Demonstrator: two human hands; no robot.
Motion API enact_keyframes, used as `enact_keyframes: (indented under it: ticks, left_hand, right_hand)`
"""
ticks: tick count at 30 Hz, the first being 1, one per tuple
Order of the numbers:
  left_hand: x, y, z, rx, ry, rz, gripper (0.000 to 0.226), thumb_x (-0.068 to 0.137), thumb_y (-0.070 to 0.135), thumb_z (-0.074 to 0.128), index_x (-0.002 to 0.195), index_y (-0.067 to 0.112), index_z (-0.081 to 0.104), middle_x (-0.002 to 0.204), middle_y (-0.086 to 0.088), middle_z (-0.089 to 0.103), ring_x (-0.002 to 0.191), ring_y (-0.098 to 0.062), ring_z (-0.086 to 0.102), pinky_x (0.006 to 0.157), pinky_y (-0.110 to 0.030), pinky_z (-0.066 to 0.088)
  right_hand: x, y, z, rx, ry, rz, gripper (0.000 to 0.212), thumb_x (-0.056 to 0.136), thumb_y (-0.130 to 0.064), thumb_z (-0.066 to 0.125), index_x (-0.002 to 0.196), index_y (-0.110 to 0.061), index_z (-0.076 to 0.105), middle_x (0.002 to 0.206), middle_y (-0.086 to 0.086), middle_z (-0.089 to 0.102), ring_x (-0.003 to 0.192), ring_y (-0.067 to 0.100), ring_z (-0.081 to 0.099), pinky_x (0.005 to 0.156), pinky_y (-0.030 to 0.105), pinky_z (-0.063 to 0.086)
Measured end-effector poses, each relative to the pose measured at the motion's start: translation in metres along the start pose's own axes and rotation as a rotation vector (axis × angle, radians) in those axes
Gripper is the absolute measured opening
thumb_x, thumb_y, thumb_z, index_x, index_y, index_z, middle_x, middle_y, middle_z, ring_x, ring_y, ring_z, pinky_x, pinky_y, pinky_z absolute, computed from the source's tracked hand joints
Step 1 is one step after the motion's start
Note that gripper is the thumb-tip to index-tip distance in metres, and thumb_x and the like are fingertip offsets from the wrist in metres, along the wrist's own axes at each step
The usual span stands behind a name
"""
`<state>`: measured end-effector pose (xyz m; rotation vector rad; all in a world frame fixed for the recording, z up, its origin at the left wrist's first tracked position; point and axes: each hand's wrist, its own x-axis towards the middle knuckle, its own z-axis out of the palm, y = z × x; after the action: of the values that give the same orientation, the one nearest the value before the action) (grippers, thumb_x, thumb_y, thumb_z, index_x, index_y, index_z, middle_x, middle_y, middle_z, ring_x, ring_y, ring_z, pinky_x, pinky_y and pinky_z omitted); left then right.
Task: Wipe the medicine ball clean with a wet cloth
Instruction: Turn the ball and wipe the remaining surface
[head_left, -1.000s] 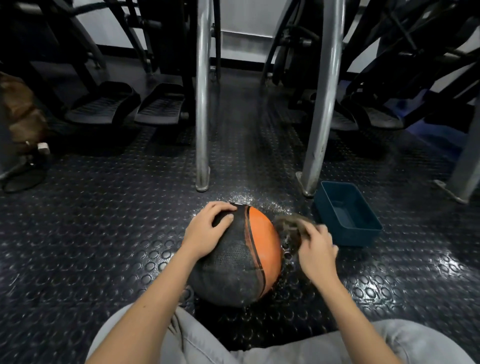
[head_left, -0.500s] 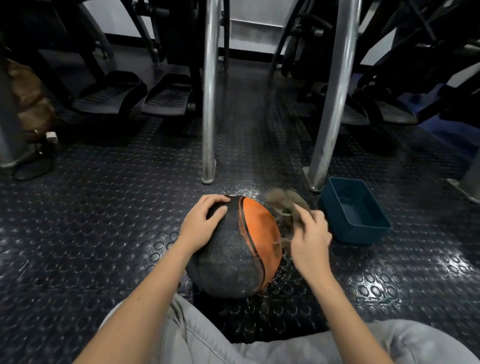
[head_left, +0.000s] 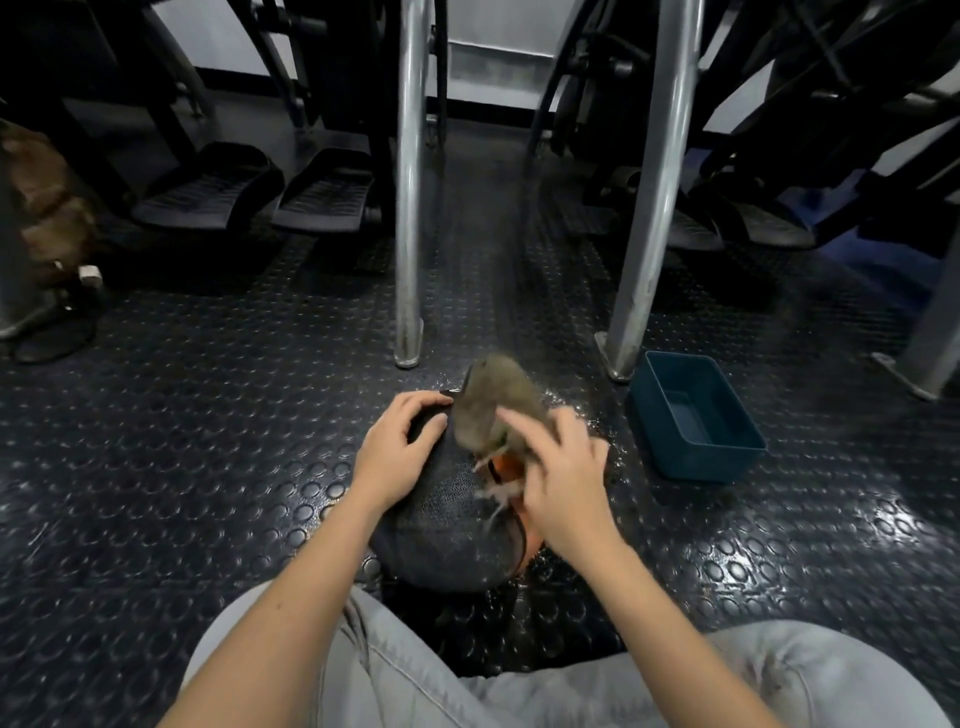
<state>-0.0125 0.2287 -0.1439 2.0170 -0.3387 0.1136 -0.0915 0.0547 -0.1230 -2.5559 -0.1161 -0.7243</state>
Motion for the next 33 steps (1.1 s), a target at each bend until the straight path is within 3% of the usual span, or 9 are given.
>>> enact_keyframes:
  ticks: [4, 6, 9, 12, 14, 20, 23, 27, 33]
  left_hand:
    - [-0.004, 0.0, 0.0, -0.001, 0.024, 0.003, 0.016, 0.095, 0.03, 0.052, 0.105, 0.041, 0.058, 0.111, 0.031, 0.05, 0.107, 0.004, 0.047, 0.09, -0.025, 0.035]
    - [-0.004, 0.0, 0.0, 0.023, 0.012, -0.011, 0.017, 0.095, 0.03, 0.052, 0.108, 0.039, 0.059, 0.115, 0.028, 0.05, 0.108, 0.001, 0.048, 0.09, -0.028, 0.036]
    - [-0.001, 0.0, 0.001, 0.031, 0.022, -0.017, 0.017, 0.095, 0.03, 0.052, 0.108, 0.04, 0.059, 0.117, 0.027, 0.05, 0.108, 0.001, 0.048, 0.088, -0.028, 0.036]
    - [-0.002, -0.005, 0.003, 0.031, 0.021, -0.004, 0.016, 0.096, 0.032, 0.051, 0.107, 0.04, 0.058, 0.116, 0.026, 0.05, 0.109, -0.002, 0.05, 0.09, -0.03, 0.04]
    - [-0.003, -0.006, 0.002, 0.012, 0.027, 0.0, 0.019, 0.091, 0.04, 0.048, 0.107, 0.041, 0.058, 0.115, 0.027, 0.051, 0.11, -0.002, 0.051, 0.091, -0.03, 0.04]
    - [-0.003, 0.0, 0.004, 0.031, 0.026, -0.01, 0.017, 0.096, 0.033, 0.051, 0.109, 0.041, 0.059, 0.115, 0.029, 0.049, 0.109, 0.0, 0.048, 0.084, -0.025, 0.035]
    - [-0.002, -0.001, 0.002, 0.032, 0.034, -0.026, 0.016, 0.096, 0.034, 0.05, 0.107, 0.042, 0.058, 0.117, 0.028, 0.049, 0.108, 0.0, 0.047, 0.084, -0.027, 0.036]
    - [-0.005, -0.003, 0.0, 0.011, 0.044, -0.02, 0.015, 0.091, 0.043, 0.046, 0.102, 0.048, 0.054, 0.116, 0.028, 0.05, 0.109, -0.001, 0.049, 0.085, -0.028, 0.038]
    - [-0.006, -0.001, 0.0, 0.025, 0.025, -0.023, 0.018, 0.096, 0.032, 0.05, 0.104, 0.047, 0.055, 0.113, 0.032, 0.048, 0.107, 0.002, 0.047, 0.083, -0.027, 0.036]
  right_hand:
    - [-0.012, 0.048, 0.005, -0.184, -0.236, 0.438, 0.048, 0.092, -0.008, 0.039, 0.133, -0.031, 0.049, 0.115, 0.004, 0.046, 0.113, 0.021, 0.042, 0.097, 0.041, 0.026]
    - [-0.005, 0.058, -0.007, -0.237, -0.256, 0.591, 0.045, 0.094, -0.009, 0.038, 0.134, -0.028, 0.049, 0.117, 0.005, 0.045, 0.116, 0.023, 0.04, 0.1, 0.042, 0.024]
    - [0.011, 0.029, -0.017, -0.055, -0.071, 0.438, 0.042, 0.095, -0.008, 0.04, 0.13, -0.025, 0.053, 0.109, -0.001, 0.042, 0.111, 0.019, 0.041, 0.092, 0.036, 0.023]
    - [0.008, -0.007, -0.006, 0.021, -0.099, 0.124, 0.046, 0.091, -0.008, 0.04, 0.126, -0.033, 0.055, 0.105, -0.004, 0.039, 0.101, 0.013, 0.037, 0.085, 0.031, 0.019]
    - [-0.004, -0.006, 0.008, -0.028, -0.121, 0.047, 0.051, 0.086, -0.011, 0.037, 0.123, -0.039, 0.056, 0.105, -0.003, 0.042, 0.099, 0.013, 0.037, 0.082, 0.031, 0.018]
    - [0.006, 0.052, -0.003, -0.133, -0.26, 0.559, 0.049, 0.093, -0.005, 0.037, 0.13, -0.033, 0.052, 0.108, 0.001, 0.041, 0.115, 0.022, 0.041, 0.097, 0.04, 0.022]
    - [0.022, 0.032, -0.013, -0.039, -0.117, 0.437, 0.045, 0.093, -0.005, 0.038, 0.128, -0.029, 0.053, 0.106, -0.001, 0.04, 0.111, 0.021, 0.043, 0.098, 0.04, 0.024]
    - [0.01, 0.003, 0.009, 0.002, -0.043, 0.033, 0.051, 0.085, -0.013, 0.031, 0.125, -0.033, 0.055, 0.106, 0.0, 0.044, 0.099, 0.014, 0.039, 0.083, 0.032, 0.021]
    - [0.0, 0.068, 0.003, -0.227, -0.349, 0.511, 0.049, 0.091, -0.003, 0.036, 0.129, -0.03, 0.049, 0.114, 0.002, 0.045, 0.115, 0.022, 0.041, 0.094, 0.039, 0.023]
